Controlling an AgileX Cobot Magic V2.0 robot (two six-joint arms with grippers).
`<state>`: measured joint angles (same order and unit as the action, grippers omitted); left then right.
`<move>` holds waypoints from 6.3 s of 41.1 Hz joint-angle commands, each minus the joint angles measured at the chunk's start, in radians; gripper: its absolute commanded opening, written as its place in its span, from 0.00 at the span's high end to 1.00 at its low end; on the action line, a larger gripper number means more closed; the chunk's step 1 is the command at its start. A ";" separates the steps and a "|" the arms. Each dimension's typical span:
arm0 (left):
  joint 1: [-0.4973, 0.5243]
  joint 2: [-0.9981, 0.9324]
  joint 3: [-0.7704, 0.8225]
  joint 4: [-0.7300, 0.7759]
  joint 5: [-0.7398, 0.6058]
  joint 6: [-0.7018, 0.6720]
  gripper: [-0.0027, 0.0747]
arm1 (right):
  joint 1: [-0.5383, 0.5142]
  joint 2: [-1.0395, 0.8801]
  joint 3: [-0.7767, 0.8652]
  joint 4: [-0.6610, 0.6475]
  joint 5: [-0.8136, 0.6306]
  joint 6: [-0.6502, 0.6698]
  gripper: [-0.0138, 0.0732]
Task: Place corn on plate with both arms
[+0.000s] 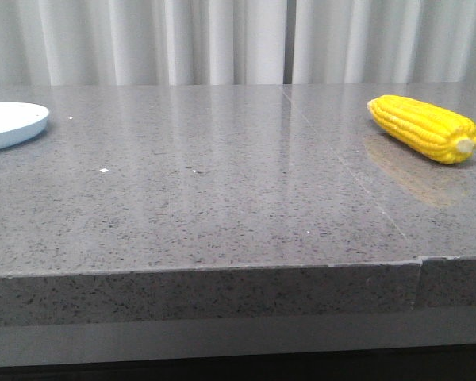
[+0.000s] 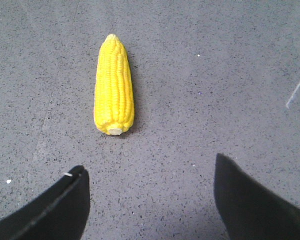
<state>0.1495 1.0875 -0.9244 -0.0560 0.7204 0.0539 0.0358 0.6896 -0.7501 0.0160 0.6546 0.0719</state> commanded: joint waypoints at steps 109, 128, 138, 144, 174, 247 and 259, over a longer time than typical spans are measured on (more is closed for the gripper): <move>-0.390 0.675 -0.584 -0.542 -0.026 0.284 0.99 | -0.005 0.005 -0.034 0.000 -0.067 -0.008 0.21; -0.401 0.733 -0.585 -0.526 0.005 0.284 0.77 | -0.005 0.005 -0.034 0.000 -0.067 -0.008 0.21; -0.399 0.698 -0.585 -0.500 0.022 0.284 0.42 | -0.005 0.005 -0.034 0.000 -0.067 -0.008 0.21; -0.440 0.611 -0.585 -0.409 0.029 0.280 0.42 | -0.005 0.005 -0.034 0.000 -0.067 -0.008 0.21; -0.800 -0.088 -0.155 0.162 -0.044 -0.091 0.42 | -0.005 0.005 -0.034 0.000 -0.067 -0.008 0.21; -0.800 -0.439 0.107 0.135 -0.071 -0.091 0.42 | 0.146 0.861 -0.601 -0.096 0.101 -0.041 0.09; -0.800 -0.439 0.107 0.135 -0.071 -0.091 0.42 | 0.144 1.028 -0.675 -0.095 0.106 -0.039 0.09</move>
<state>-0.6446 0.6503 -0.7908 0.0854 0.7243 -0.0279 0.1853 1.7326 -1.3775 -0.0628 0.7890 0.0405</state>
